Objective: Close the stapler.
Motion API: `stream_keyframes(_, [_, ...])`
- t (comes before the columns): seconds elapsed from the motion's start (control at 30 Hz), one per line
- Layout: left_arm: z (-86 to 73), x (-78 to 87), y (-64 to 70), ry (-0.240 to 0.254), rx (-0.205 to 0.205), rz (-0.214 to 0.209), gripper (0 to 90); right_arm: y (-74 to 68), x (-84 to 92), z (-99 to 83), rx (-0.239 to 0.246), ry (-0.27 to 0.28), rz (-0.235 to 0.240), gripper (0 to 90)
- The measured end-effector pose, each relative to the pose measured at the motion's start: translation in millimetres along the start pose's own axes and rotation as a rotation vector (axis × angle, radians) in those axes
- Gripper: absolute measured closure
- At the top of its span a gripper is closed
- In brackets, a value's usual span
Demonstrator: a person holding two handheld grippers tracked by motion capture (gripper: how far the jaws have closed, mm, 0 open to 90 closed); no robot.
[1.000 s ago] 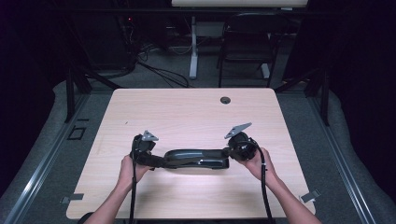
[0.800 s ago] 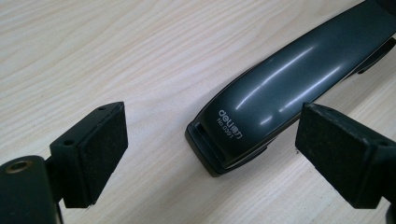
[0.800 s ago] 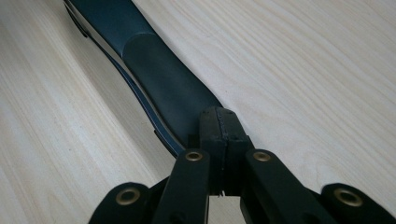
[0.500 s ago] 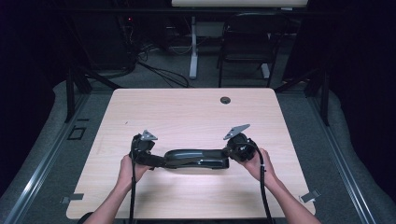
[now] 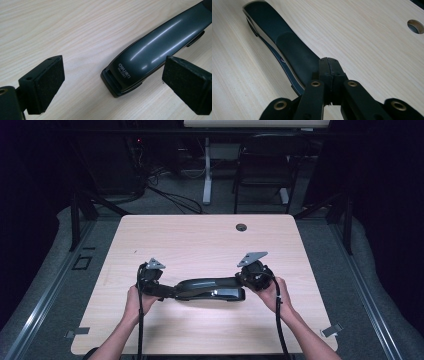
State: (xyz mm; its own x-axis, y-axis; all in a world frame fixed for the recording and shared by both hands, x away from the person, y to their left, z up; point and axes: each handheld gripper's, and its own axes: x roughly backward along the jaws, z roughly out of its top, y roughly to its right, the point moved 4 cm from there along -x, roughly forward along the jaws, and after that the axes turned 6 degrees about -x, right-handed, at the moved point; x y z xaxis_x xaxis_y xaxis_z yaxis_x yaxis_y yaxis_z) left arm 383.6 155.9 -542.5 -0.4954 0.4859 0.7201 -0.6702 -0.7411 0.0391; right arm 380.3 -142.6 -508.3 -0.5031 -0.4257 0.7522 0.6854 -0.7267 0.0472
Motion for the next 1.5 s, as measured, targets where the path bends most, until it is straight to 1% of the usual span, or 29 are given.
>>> stream_keyframes(0.17, [0.3,1.8,-1.5,0.019,0.007,0.0,4.0,-0.3,1.9,1.5,-0.015,0.018,0.009,87.0])
stream_keyframes(0.2, [0.4,2.2,-1.5,0.019,0.004,-0.004,3.8,0.1,4.1,2.1,-0.016,0.018,0.011,85.1])
stream_keyframes(0.3, [0.2,2.5,-2.2,0.023,0.005,-0.003,3.6,0.8,9.4,3.9,-0.031,0.048,0.016,79.2])
stream_keyframes(0.33, [0.1,2.6,-2.4,0.022,0.006,-0.002,3.5,1.7,13.4,4.5,-0.037,0.063,0.009,75.2])
stream_keyframes(0.37, [0.0,2.7,-2.6,0.022,0.006,-0.002,3.5,2.0,15.5,4.7,-0.041,0.07,0.008,73.5])
stream_keyframes(0.4, [-0.1,2.9,-3.0,0.022,0.006,0.0,3.4,2.7,17.7,4.6,-0.041,0.074,0.006,71.9])
stream_keyframes(0.47, [-0.2,3.0,-3.3,0.021,0.006,0.001,3.4,4.1,22.7,4.1,-0.049,0.082,0.001,64.6])
stream_keyframes(0.53, [-0.4,2.8,-3.5,0.02,0.006,0.0,3.4,7.1,27.4,2.8,-0.052,0.09,-0.004,60.3])
stream_keyframes(0.57, [-0.5,3.0,-3.5,0.02,0.006,0.001,3.4,8.4,29.3,2.0,-0.063,0.1,-0.005,57.0])
stream_keyframes(0.63, [-0.8,3.1,-3.7,0.018,0.006,0.001,3.4,12.1,34.0,0.1,-0.076,0.094,-0.012,51.1])
stream_keyframes(0.7, [-1.0,3.1,-3.8,0.019,0.009,0.001,3.5,15.5,38.0,-1.7,-0.089,0.105,-0.015,44.3])
stream_keyframes(0.73, [-1.1,3.3,-4.2,0.018,0.008,0.002,3.5,17.1,40.3,-2.7,-0.093,0.101,-0.022,40.5])
stream_keyframes(0.77, [-1.3,3.5,-4.6,0.018,0.009,0.002,3.5,18.2,41.9,-3.3,-0.096,0.103,-0.025,38.6])
stream_keyframes(0.8, [-1.4,3.5,-4.9,0.018,0.01,0.002,3.5,20.3,44.3,-4.3,-0.106,0.113,-0.029,35.5])
stream_keyframes(0.87, [-1.7,3.8,-5.8,0.019,0.011,0.004,3.5,23.3,48.5,-7.0,-0.124,0.108,-0.036,28.9])
stream_keyframes(0.9, [-2.0,4.3,-6.5,0.014,0.01,0.0,3.5,24.4,49.5,-8.0,-0.128,0.114,-0.039,27.8])
stream_keyframes(0.93, [-2.3,4.5,-6.9,0.013,0.011,0.001,3.5,26.3,52.2,-10.5,-0.132,0.121,-0.045,24.6])
stream_keyframes(0.97, [-2.6,4.7,-7.4,0.012,0.012,0.002,3.5,27.4,54.1,-12.4,-0.138,0.117,-0.046,22.9])
stream_keyframes(1.03, [-3.7,4.7,-9.3,0.016,0.02,0.005,3.5,28.9,55.7,-15.3,-0.145,0.126,-0.046,21.1])
stream_keyframes(1.07, [-4.2,4.8,-10.2,0.017,0.027,0.006,3.5,30.9,57.5,-18.5,-0.148,0.12,-0.049,19.0])
stream_keyframes(1.1, [-4.6,5.2,-11.2,0.018,0.029,0.006,3.5,31.8,58.6,-20.6,-0.158,0.12,-0.052,18.4])
stream_keyframes(1.13, [-4.8,5.6,-11.8,0.019,0.032,0.007,3.5,33.4,60.1,-23.0,-0.157,0.112,-0.055,17.8])
stream_keyframes(1.17, [-4.9,5.9,-12.4,0.022,0.035,0.009,3.5,34.0,59.8,-24.6,-0.168,0.124,-0.057,16.9])
stream_keyframes(1.2, [-5.2,6.2,-13.1,0.023,0.036,0.008,3.6,35.9,61.3,-27.1,-0.169,0.112,-0.06,15.8])
stream_keyframes(1.3, [-5.7,6.9,-13.9,0.017,0.04,0.006,3.6,40.0,64.0,-33.6,-0.187,0.111,-0.06,14.9])
stream_keyframes(1.33, [-5.9,6.9,-14.0,0.016,0.04,0.005,3.6,42.3,65.6,-37.1,-0.191,0.102,-0.067,14.6])
stream_keyframes(1.4, [-6.0,6.8,-14.2,0.015,0.038,0.006,3.6,45.1,66.0,-43.3,-0.211,0.1,-0.065,13.7])
stream_keyframes(1.43, [-6.1,6.6,-14.2,0.015,0.038,0.005,3.6,46.9,67.2,-46.3,-0.209,0.083,-0.068,13.3])
stream_keyframes(1.5, [-6.2,6.1,-14.2,0.019,0.04,0.008,3.6,50.0,65.7,-56.6,-0.229,0.052,-0.047,7.3])
